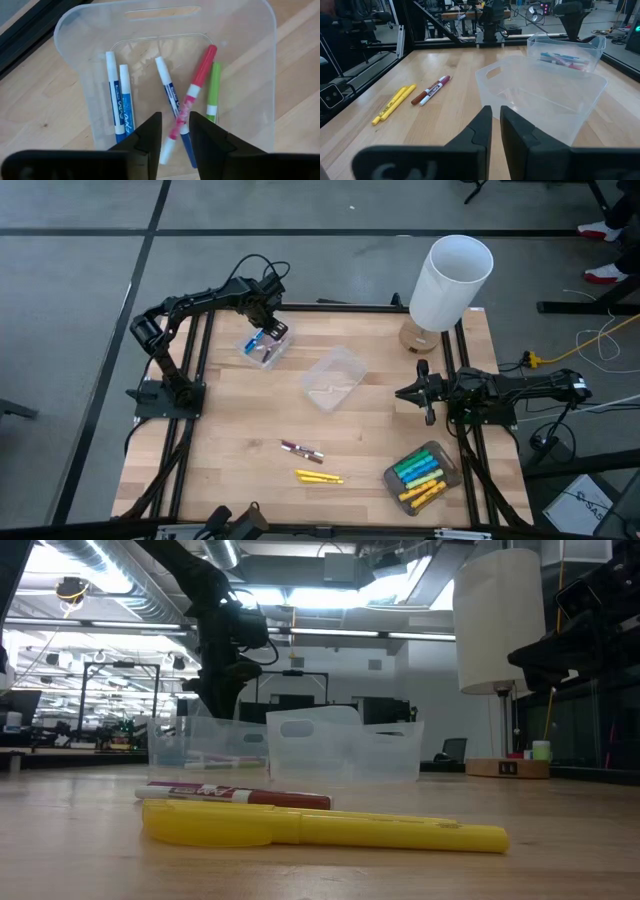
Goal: Pick & Place Markers
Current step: Put the brown marker into the transparent bin
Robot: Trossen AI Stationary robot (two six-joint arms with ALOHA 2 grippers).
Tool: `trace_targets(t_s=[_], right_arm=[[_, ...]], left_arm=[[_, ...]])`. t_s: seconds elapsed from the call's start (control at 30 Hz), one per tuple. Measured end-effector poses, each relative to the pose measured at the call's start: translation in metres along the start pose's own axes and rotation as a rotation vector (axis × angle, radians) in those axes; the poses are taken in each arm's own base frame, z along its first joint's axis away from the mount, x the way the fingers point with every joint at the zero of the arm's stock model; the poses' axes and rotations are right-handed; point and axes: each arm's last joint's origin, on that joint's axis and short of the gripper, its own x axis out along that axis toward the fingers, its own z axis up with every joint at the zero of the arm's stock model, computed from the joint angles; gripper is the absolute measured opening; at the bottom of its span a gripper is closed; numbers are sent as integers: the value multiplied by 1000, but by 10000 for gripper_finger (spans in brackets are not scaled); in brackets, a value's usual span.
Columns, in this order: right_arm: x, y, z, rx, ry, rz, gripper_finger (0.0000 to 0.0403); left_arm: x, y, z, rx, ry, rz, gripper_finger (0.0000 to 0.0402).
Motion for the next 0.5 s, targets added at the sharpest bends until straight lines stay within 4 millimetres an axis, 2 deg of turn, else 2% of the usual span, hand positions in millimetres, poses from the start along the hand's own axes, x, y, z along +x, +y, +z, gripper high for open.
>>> trace_targets(t_s=[0.23, 0.5], right_arm=[[0, 0, 0, 0, 0, 0, 40], [0, 0, 0, 0, 0, 0, 40]], left_arm=[[0, 0, 0, 0, 4, -10, 79], [-1, -1, -1, -1, 17, -53, 7]])
